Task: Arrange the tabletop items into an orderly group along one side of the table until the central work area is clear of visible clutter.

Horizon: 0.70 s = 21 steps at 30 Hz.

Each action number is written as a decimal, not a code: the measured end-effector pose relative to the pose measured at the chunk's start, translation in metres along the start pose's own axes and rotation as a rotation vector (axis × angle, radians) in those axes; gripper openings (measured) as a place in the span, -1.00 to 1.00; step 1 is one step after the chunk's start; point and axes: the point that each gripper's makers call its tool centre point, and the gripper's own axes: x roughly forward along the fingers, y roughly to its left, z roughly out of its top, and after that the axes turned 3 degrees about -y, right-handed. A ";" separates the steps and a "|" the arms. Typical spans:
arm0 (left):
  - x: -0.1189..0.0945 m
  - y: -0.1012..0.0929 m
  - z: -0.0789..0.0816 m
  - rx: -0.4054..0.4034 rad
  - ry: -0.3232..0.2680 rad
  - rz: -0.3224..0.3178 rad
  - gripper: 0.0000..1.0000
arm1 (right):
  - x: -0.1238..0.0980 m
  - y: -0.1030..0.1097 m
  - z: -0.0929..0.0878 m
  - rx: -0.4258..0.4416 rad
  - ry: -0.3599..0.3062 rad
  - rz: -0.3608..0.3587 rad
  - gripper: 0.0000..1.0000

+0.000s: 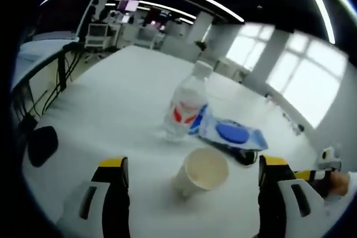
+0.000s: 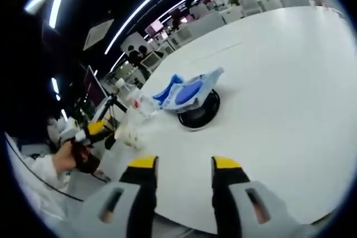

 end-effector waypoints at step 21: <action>-0.042 0.008 -0.021 -0.124 -0.070 -0.020 0.78 | 0.090 -0.016 0.086 0.164 -0.022 -0.037 0.04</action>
